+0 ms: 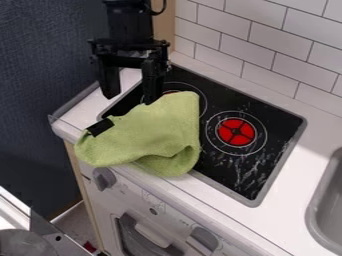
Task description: Move the cloth from the left burner to the right burner
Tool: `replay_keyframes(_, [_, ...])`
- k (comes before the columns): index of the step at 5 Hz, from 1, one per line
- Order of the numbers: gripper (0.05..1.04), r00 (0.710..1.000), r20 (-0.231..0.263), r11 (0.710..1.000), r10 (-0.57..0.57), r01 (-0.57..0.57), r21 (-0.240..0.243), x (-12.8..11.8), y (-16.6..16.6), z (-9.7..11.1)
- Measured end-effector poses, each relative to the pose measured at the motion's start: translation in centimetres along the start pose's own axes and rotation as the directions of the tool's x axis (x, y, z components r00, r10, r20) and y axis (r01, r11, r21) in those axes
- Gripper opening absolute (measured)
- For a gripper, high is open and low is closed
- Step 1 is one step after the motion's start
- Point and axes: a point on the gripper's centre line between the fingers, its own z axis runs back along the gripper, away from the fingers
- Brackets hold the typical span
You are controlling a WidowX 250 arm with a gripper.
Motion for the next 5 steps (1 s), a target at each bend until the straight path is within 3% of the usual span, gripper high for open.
replay_keyframes(1, [1.000, 0.999, -0.038, 1.000, 0.009, -0.009, -0.006, -0.1, 0.1, -1.0])
replay_keyframes(2, [1.000, 0.996, -0.086, 0.999, -0.032, 0.032, 0.008, 2.3, -0.7, -3.3])
replay_keyframes(3, [1.000, 0.992, -0.084, 0.994, -0.098, 0.101, 0.032, 4.2, -2.1, -5.3])
replay_keyframes(4, [1.000, 0.994, -0.063, 0.994, -0.088, 0.092, 0.059, 6.0, -1.8, -7.4])
replay_keyframes(5, [1.000, 0.989, -0.116, 0.995, -0.088, 0.092, 0.029, 7.3, -1.6, -9.9])
